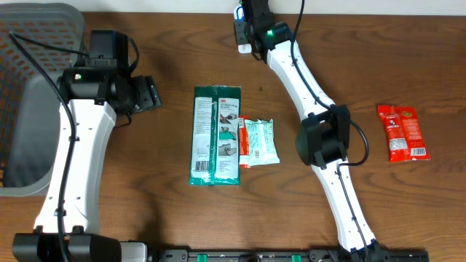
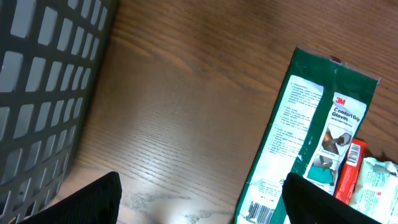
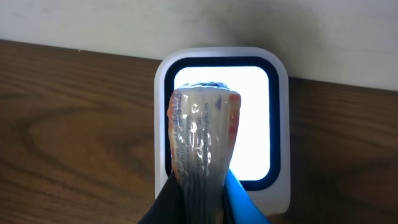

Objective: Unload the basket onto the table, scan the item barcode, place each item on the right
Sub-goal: 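Hold the Kleenex pack barcode against the scanner window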

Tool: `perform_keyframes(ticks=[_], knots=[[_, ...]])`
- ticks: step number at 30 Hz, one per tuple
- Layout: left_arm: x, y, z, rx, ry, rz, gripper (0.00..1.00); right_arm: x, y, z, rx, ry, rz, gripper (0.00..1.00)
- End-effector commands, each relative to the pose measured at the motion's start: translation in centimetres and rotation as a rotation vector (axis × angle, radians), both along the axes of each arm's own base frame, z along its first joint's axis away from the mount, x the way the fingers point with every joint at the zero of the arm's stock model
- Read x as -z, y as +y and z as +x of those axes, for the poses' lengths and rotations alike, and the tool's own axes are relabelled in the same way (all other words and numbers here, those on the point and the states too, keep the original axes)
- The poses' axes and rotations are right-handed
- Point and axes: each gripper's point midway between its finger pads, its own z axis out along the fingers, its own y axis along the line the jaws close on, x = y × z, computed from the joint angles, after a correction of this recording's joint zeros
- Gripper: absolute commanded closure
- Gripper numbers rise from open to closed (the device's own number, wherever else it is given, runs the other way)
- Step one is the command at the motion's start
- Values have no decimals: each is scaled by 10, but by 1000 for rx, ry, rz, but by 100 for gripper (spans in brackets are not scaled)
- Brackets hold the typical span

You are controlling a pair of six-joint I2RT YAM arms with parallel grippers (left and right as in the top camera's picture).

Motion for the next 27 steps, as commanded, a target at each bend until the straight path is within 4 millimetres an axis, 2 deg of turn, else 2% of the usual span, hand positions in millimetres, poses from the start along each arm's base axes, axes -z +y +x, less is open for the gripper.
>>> perform_keyframes(ticks=[1, 16, 21, 27], knots=[[-4, 3, 0, -6, -8, 9, 17, -18, -9, 4, 14, -36, -10, 95], [-4, 3, 0, -6, -8, 9, 17, -11, -26, 4, 78, -28, -73, 93], [-4, 3, 0, -6, -8, 9, 17, -9, -26, 4, 78, -25, -75, 93], [-4, 3, 0, -6, -8, 9, 17, -16, -20, 10, 64, -61, -40, 93]])
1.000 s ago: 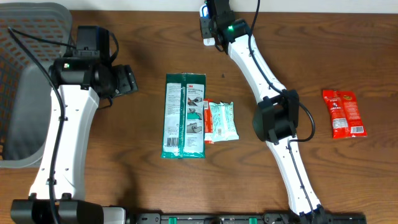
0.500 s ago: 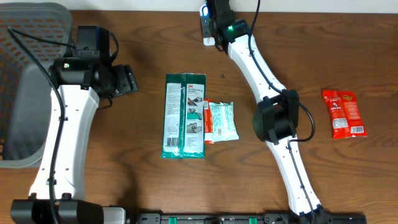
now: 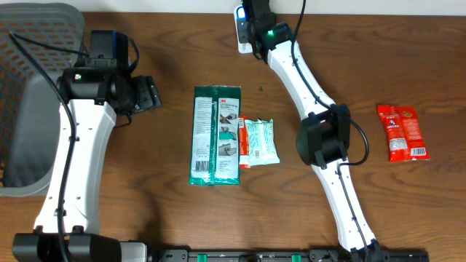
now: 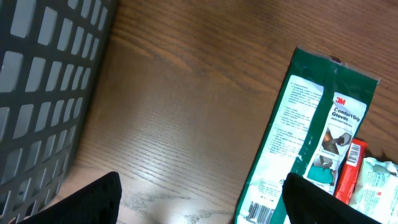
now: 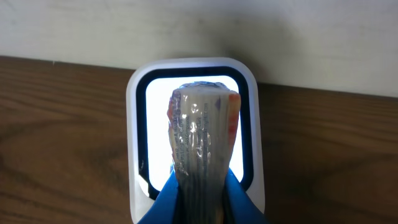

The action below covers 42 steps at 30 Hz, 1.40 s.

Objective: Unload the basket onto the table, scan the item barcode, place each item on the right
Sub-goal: 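Hold the Kleenex pack barcode against the scanner window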

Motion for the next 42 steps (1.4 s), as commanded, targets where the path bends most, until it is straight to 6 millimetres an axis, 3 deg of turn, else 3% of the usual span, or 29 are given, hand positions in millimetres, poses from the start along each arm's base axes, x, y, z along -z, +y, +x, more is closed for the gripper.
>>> perform_keyframes(ticks=[1, 8, 17, 19, 26, 30, 35, 42], knots=[[-4, 3, 0, -6, -8, 9, 17, -13, -6, 2, -2, -18, 1, 93], [-4, 3, 0, -6, -8, 9, 17, 11, -8, -4, -3, 31, -20, 93], [-4, 3, 0, -6, -8, 9, 17, 6, -7, -3, -4, 22, -16, 94], [-4, 3, 0, -6, -8, 9, 17, -1, -7, -3, -7, 13, -9, 95], [-4, 3, 0, -6, -8, 9, 17, -65, -8, -5, -7, -77, 29, 96], [-4, 3, 0, -6, -8, 9, 17, -75, -7, -6, -7, -91, 34, 96], [-4, 3, 0, -6, -8, 9, 17, -60, -4, -6, -22, -63, 36, 95], [-4, 3, 0, -6, -8, 9, 17, -13, -1, -6, -36, 10, 20, 94]])
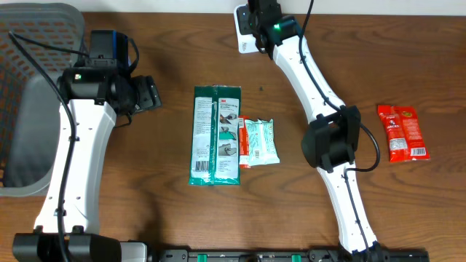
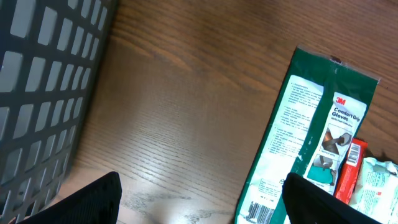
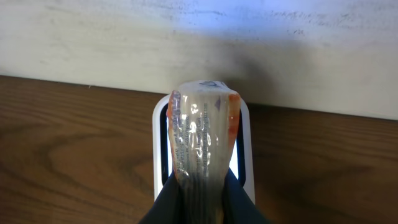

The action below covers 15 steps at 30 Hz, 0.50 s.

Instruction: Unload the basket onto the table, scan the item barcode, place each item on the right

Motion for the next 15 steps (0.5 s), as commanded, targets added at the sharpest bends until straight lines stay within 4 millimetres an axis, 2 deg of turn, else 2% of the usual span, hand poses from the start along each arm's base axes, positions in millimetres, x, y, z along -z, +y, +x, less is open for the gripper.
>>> perform_keyframes(ticks=[1, 7, 14, 15], knots=[[-4, 3, 0, -6, -8, 9, 17, 35, -4, 2, -5, 52, -24, 94], [-4, 3, 0, -6, -8, 9, 17, 39, -6, 2, -3, 61, -27, 94], [-4, 3, 0, -6, -8, 9, 17, 62, -15, 2, 14, 86, -46, 94], [-4, 3, 0, -6, -8, 9, 17, 60, -16, 4, 17, 78, -42, 94]])
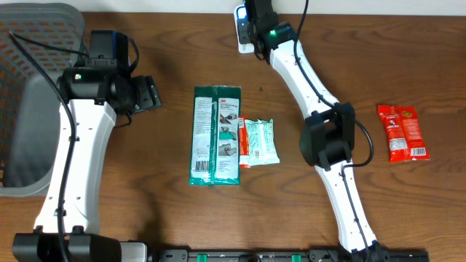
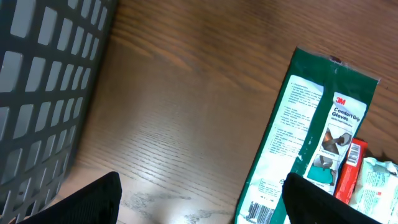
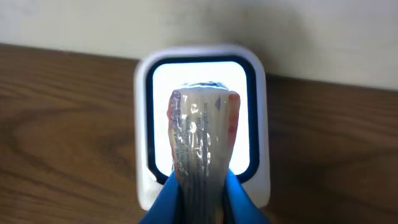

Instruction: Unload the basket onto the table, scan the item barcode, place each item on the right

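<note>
A clear, orange-edged plastic packet (image 3: 200, 140) stands up between the blue fingers (image 3: 231, 193) of my right gripper (image 3: 199, 202), which is shut on it. Behind the packet glows the white barcode scanner (image 3: 200, 121), its lit window facing the packet. From overhead the right gripper (image 1: 251, 22) sits over the scanner (image 1: 242, 33) at the table's far edge. My left gripper (image 2: 199, 205) hangs open over bare wood, left of a green 3M glove pack (image 2: 311, 143).
A grey mesh basket (image 1: 33, 87) stands at the far left. The green glove pack (image 1: 215, 135) and a pale green pouch (image 1: 261, 141) lie mid-table. A red packet (image 1: 402, 132) lies at the right. A pale wall (image 3: 199, 22) rises behind the scanner.
My right gripper with the packet has dropped closer to the scanner, whose lit window now frames the packet again instead of being mostly hidden behind it. The left arm is unchanged.
My right gripper held the packet before the lit scanner, slightly left of its middle. Then the packet sat centred on the window. Then the gripper was farther back, the scanner small behind the packet. Now it is close over the window again. The left arm never moved.
</note>
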Tool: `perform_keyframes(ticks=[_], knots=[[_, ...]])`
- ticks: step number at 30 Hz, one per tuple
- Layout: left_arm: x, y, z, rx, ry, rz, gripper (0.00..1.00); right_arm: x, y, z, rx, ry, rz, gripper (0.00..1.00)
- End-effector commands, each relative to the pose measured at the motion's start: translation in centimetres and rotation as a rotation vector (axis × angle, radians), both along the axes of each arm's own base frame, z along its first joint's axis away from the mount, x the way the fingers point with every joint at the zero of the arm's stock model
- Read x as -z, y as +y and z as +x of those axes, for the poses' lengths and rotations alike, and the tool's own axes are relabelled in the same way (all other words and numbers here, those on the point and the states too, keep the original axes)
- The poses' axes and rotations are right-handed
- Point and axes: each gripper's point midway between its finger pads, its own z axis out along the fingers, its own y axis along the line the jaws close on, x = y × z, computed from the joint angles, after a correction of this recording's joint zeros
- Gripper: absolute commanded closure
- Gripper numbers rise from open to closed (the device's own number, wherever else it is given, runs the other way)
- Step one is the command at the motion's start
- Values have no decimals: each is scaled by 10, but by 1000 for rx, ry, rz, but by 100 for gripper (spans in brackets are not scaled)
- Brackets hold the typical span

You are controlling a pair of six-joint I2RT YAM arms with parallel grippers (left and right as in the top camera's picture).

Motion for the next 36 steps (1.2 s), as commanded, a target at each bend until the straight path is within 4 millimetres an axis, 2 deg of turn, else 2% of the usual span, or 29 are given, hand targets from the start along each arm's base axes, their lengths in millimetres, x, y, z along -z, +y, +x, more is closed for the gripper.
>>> perform_keyframes(ticks=[1, 3, 6, 7, 9, 10, 12, 13, 14, 15, 18, 19, 20, 22, 27, 28, 29, 30, 33, 35, 36], knots=[[-4, 3, 0, -6, -8, 9, 17, 5, -14, 7, 20, -7, -14, 94], [-4, 3, 0, -6, -8, 9, 17, -14, -14, 8, 21, -36, -2, 95], [-4, 3, 0, -6, -8, 9, 17, -66, -11, 2, 1, -93, 38, 95], [-4, 3, 0, -6, -8, 9, 17, -92, -10, -5, -22, -111, 53, 95], [-4, 3, 0, -6, -8, 9, 17, -119, -12, -16, -39, -123, 50, 95], [-4, 3, 0, -6, -8, 9, 17, -145, -19, -32, -42, -120, 46, 96], [-4, 3, 0, -6, -8, 9, 17, -173, -29, -56, -42, -98, 37, 97], [-4, 3, 0, -6, -9, 9, 17, -193, -41, -82, -48, -63, 11, 98], [-4, 3, 0, -6, -8, 9, 17, -198, -47, -91, -46, -46, -1, 98], [-4, 3, 0, -6, -8, 9, 17, -211, -61, -111, -32, -20, -25, 98], [-4, 3, 0, -6, -8, 9, 17, -226, -99, -141, 25, 31, -74, 98], [-4, 3, 0, -6, -8, 9, 17, -227, -110, -145, 45, 46, -84, 98], [-4, 3, 0, -6, -8, 9, 17, -221, -144, -157, 107, 111, -117, 99], [-4, 3, 0, -6, -8, 9, 17, -207, -173, -165, 157, 191, -137, 99], [-4, 3, 0, -6, -8, 9, 17, -152, -254, -188, 315, 438, -185, 99], [-4, 3, 0, -6, -8, 9, 17, -146, -263, -191, 344, 463, -191, 99], [-4, 3, 0, -6, -8, 9, 17, -135, -279, -196, 400, 502, -203, 99], [-4, 3, 0, -6, -8, 9, 17, -120, -305, -205, 478, 556, -230, 99], [-4, 3, 0, -6, -8, 9, 17, -85, -352, -225, 612, 660, -283, 99], [-4, 3, 0, -6, -8, 9, 17, -63, -374, -240, 663, 723, -310, 99], [-4, 3, 0, -6, -8, 9, 17, -37, -392, -256, 699, 791, -322, 99]])
